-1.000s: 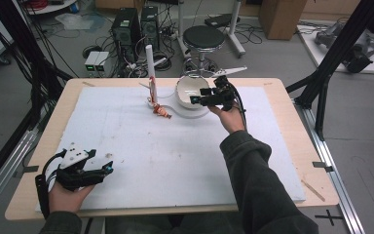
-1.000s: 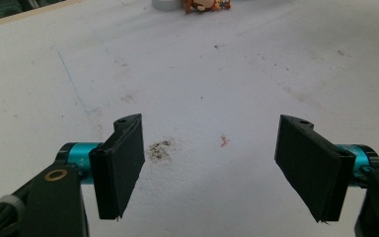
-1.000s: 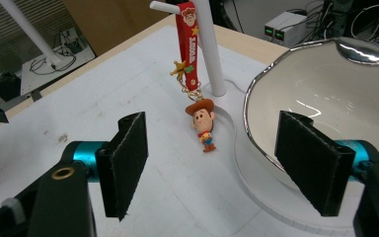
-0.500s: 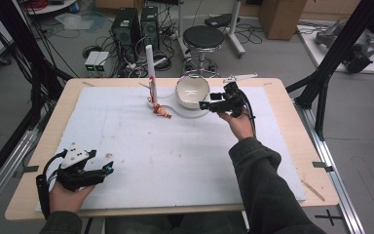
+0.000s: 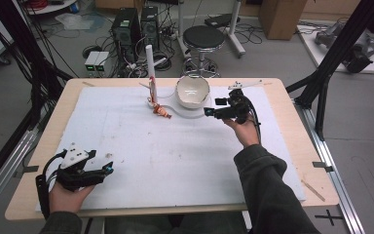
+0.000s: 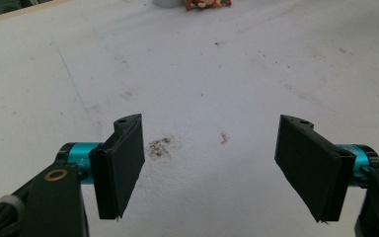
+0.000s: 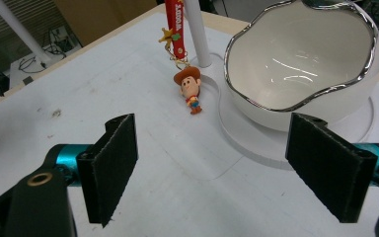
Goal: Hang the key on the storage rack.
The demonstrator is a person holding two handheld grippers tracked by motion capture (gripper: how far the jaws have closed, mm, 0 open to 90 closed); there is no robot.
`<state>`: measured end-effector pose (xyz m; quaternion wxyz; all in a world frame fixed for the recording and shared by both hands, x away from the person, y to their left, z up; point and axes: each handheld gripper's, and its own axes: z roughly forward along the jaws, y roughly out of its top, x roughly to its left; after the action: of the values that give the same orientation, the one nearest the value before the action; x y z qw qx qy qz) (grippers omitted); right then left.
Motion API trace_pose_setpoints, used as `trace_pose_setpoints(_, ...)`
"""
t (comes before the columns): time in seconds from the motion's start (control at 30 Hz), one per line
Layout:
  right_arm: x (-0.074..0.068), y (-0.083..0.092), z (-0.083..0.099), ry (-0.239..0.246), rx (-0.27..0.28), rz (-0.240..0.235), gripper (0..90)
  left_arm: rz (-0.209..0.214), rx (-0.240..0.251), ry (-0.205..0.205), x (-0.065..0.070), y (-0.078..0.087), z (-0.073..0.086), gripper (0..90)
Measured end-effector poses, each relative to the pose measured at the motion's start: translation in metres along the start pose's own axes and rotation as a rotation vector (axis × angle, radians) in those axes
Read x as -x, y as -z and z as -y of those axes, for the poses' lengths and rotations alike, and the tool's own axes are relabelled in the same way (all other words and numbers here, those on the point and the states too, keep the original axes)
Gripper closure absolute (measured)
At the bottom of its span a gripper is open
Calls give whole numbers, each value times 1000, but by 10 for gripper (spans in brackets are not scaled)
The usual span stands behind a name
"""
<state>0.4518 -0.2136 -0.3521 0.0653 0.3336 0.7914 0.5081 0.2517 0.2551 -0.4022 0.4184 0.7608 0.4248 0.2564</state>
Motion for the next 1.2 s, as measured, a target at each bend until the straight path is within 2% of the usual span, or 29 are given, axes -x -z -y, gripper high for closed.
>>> trace_pose_setpoints(0.4, 2, 11, 11, -10, 4, 8, 178, -2, -1, 1, 0, -1, 0, 274)
trace_pose_setpoints(0.7, 2, 18, 17, 3, 11, 16, 174, -4, -5, -3, 0, 0, 0, 274)
trace_pose_setpoints(1.2, 4, 33, 38, -6, 21, 34, 168, -3, -6, 4, -1, 0, 1, 274)
